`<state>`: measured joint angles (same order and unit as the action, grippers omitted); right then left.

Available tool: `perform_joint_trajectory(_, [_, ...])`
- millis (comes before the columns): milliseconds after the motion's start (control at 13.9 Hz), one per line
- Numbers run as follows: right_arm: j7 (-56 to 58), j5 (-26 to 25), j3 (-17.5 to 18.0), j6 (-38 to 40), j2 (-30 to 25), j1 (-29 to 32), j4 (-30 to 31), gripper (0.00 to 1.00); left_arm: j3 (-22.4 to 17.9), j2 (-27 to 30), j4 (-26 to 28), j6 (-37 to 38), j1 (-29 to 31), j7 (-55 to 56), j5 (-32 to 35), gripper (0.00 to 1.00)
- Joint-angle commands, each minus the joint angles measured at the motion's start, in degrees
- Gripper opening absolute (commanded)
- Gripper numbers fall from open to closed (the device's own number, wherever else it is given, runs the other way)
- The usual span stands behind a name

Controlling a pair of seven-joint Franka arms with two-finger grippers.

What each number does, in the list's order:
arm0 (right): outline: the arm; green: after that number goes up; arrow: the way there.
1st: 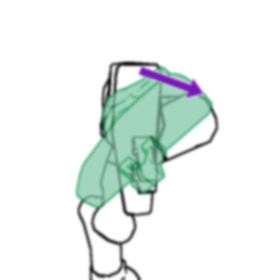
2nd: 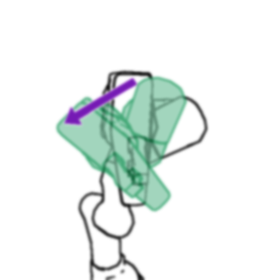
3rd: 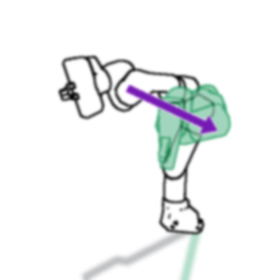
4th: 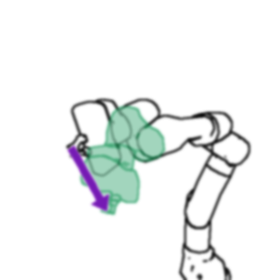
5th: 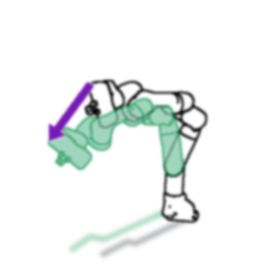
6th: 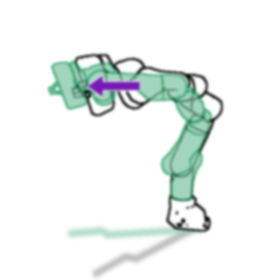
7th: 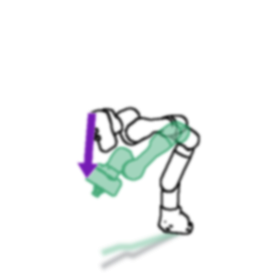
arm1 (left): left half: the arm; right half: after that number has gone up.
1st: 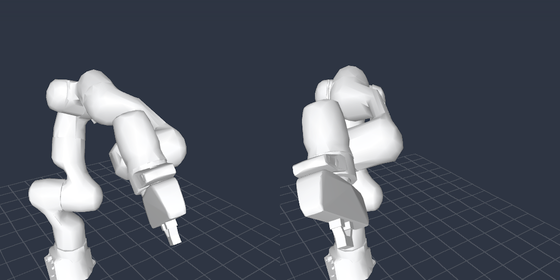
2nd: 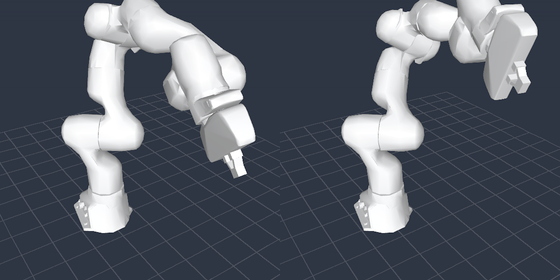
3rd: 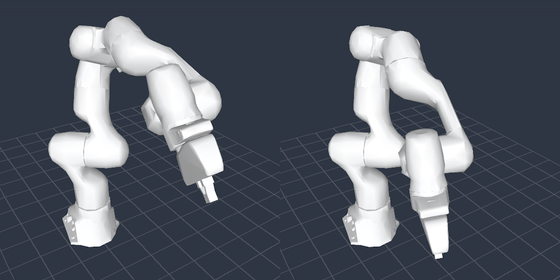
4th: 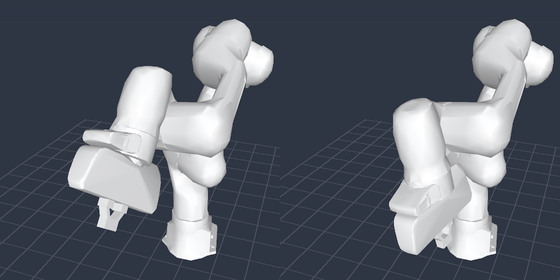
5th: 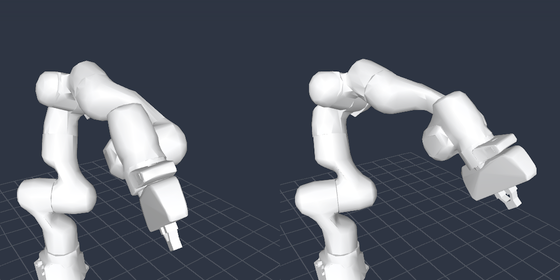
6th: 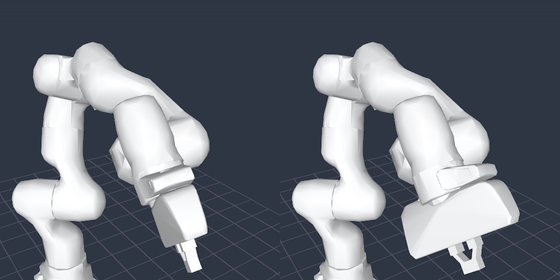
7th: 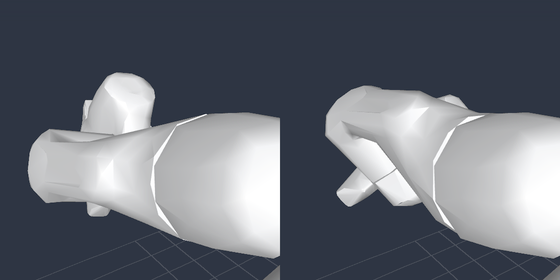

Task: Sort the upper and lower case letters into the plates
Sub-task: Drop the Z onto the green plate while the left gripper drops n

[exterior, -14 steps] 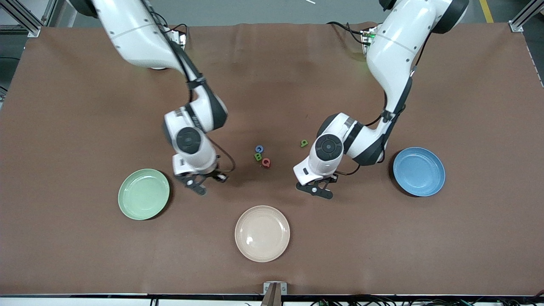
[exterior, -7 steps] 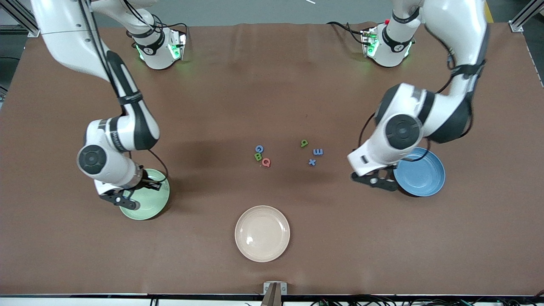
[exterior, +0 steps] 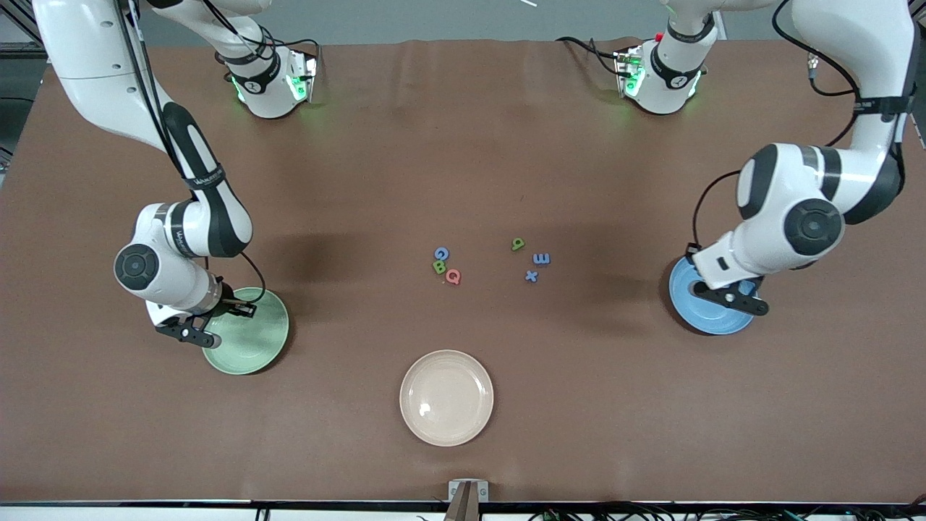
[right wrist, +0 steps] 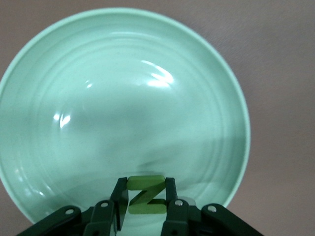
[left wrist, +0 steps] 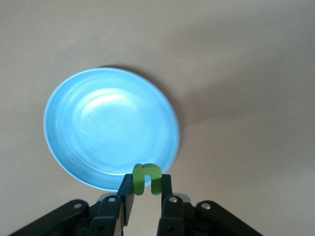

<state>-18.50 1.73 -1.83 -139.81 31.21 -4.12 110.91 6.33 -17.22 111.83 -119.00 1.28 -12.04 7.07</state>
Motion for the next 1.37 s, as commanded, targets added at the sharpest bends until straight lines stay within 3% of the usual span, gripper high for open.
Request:
perform_joint_trajectory(0, [1.5, 2.2, 1.1, -0.9, 0.1, 0.6, 1.0, 0.02, 0.3, -3.4, 1.3, -6.0, 1.7, -1.4, 1.7, 0.06])
perform_joint_trajectory(144, [1.5, 2.2, 1.7, -0.9, 0.3, 0.6, 1.0, 0.10, 0.4, -6.8, 1.2, -11.4, 4.9, -1.4, 8.0, 0.06])
perform_joint_trajectory(216, [1.5, 2.2, 1.8, -0.7, 0.4, 0.6, 0.9, 0.29, 0.4, -8.1, 1.0, -13.2, 5.9, -1.5, 9.1, 0.06])
perform_joint_trajectory(288, [1.5, 2.2, 1.8, -0.7, 0.4, 0.6, 0.8, 0.71, 0.4, -8.6, 0.8, -13.9, 6.4, -1.5, 9.6, 0.06])
perform_joint_trajectory(360, [1.4, 2.2, 1.8, -0.7, 0.3, 0.5, 0.7, 1.00, 0.4, -9.6, 0.4, -14.6, 6.5, -1.4, 9.7, 0.06])
perform_joint_trajectory(576, [1.5, 2.2, 1.8, 0.8, -0.4, 0.3, -1.6, 1.00, 0.0, -12.1, 0.1, -18.5, 6.8, -1.5, 11.1, 0.06])
perform_joint_trajectory(863, [-7.4, 2.3, 2.0, 11.8, -1.8, -3.9, -7.1, 1.00, 0.1, -13.9, 0.1, -21.1, 8.7, -1.5, 12.9, 0.07])
perform_joint_trajectory(1151, [-23.7, 3.5, 2.4, 10.3, -1.9, -13.9, -7.4, 1.00, 0.3, -14.7, 0.1, -21.6, 9.8, -1.4, 12.8, 0.10])
perform_joint_trajectory(1295, [-25.9, 3.8, 2.3, 7.2, -1.6, -19.6, -7.2, 1.00, 0.4, -15.1, 0.2, -21.6, 9.6, -0.6, 12.5, 0.12])
